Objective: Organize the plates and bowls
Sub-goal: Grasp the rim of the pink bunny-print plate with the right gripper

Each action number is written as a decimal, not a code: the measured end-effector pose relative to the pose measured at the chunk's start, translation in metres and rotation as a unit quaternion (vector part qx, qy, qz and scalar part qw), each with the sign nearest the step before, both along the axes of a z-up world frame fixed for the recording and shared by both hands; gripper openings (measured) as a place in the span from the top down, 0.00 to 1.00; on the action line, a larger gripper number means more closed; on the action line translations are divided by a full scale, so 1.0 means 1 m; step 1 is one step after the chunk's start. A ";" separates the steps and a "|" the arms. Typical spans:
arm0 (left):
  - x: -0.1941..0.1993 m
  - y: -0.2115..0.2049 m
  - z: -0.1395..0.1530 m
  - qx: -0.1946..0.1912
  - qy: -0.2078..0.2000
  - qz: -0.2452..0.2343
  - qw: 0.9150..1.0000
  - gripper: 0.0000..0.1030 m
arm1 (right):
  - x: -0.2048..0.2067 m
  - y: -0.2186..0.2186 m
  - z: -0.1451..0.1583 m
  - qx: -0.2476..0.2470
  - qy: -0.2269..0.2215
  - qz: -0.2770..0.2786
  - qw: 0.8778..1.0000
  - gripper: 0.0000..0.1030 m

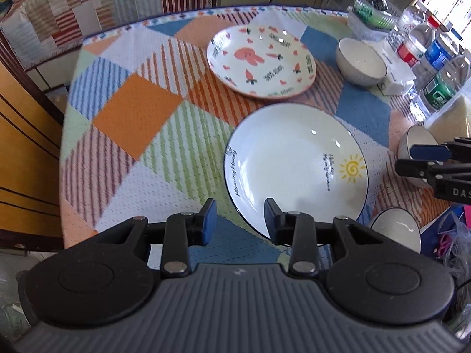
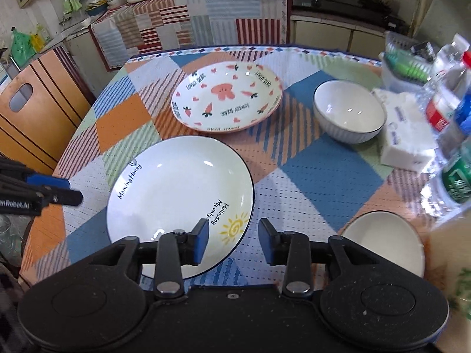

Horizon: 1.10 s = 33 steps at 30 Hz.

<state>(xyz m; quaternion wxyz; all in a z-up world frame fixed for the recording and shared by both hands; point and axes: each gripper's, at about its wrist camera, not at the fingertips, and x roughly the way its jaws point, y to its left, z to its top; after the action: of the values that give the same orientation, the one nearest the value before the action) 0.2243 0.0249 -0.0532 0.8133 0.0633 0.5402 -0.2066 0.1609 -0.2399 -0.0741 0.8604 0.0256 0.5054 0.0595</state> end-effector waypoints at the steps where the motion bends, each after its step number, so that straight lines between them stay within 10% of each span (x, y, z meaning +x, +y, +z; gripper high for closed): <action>1: 0.002 0.002 0.006 -0.002 -0.005 0.001 1.000 0.62 | -0.002 0.001 0.007 -0.002 -0.003 -0.002 1.000 0.55; 18: 0.052 -0.003 0.040 0.024 -0.046 -0.004 0.999 0.38 | 0.027 0.016 0.071 0.083 -0.073 0.046 0.993 0.09; 28: 0.097 -0.026 0.018 0.004 -0.098 0.013 0.995 0.06 | 0.100 -0.014 0.015 0.157 -0.065 0.030 0.985 0.09; 33: 0.127 -0.031 -0.013 -0.018 -0.084 0.047 0.995 0.06 | 0.135 -0.026 -0.025 0.185 -0.055 0.018 0.981 0.12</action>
<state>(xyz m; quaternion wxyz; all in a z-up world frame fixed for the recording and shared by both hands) 0.3518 -0.0064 -0.0661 0.8654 0.0401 0.4688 -0.1724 0.2961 -0.2659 -0.0989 0.8661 0.1721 0.4378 0.1692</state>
